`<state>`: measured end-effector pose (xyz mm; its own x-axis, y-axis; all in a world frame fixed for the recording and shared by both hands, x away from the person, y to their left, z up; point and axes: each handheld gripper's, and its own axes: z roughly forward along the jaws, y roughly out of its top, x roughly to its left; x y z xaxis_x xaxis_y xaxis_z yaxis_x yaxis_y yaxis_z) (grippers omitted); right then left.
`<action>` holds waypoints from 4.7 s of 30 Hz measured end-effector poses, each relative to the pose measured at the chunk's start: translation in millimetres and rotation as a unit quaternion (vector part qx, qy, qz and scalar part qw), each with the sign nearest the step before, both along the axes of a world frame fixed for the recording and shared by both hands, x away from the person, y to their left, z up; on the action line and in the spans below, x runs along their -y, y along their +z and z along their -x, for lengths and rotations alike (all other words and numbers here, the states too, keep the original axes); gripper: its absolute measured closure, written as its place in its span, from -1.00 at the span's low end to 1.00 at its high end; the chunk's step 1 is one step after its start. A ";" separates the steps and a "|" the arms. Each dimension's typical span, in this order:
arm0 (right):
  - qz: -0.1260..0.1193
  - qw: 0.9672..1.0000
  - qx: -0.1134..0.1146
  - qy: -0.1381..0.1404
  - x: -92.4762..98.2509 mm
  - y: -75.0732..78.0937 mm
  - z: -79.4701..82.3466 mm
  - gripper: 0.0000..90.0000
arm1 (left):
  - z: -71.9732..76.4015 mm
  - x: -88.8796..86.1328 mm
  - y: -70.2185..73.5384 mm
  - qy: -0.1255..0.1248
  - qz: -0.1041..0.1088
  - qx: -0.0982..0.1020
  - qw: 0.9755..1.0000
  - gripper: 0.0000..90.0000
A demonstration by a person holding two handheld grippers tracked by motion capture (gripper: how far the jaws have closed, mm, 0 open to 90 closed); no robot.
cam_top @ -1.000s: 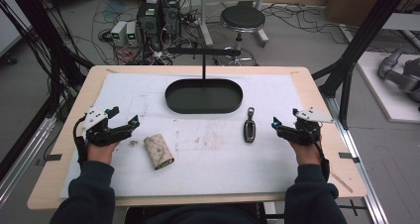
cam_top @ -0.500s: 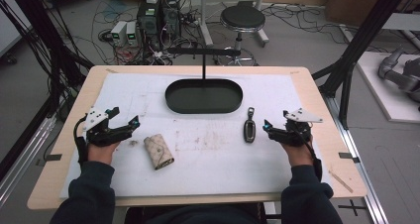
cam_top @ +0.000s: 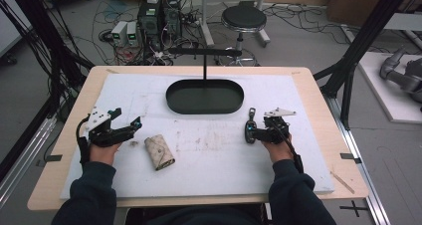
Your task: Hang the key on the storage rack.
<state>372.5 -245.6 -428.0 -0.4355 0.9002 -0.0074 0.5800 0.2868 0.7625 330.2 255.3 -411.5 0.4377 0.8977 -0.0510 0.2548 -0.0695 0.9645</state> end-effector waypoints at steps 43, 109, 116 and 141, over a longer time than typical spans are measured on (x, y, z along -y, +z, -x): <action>0.072 0.991 -0.092 0.066 4.5 -5.7 -30.2 0.09 | -1.3 -1.8 -1.9 0.004 -0.001 -0.012 1.000 -0.55; 0.019 0.993 0.113 0.025 -56.3 160.5 -96.5 0.11 | -4.2 -5.4 -4.1 0.008 0.005 -0.018 1.000 -0.52; 0.040 0.995 0.091 -0.002 -51.4 148.5 -107.6 0.11 | -3.9 -5.9 -3.9 0.009 0.005 -0.019 1.000 -0.52; 0.043 0.999 -0.003 -0.017 -59.8 73.8 -136.7 0.10 | -3.9 -6.9 -4.3 0.009 0.005 -0.020 1.000 -0.52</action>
<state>509.2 -185.8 -354.2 -0.4054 0.9104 -0.0826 0.5952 0.3315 0.7320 334.1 262.2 -415.7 0.4189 0.9048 -0.0761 0.2939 -0.0558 0.9542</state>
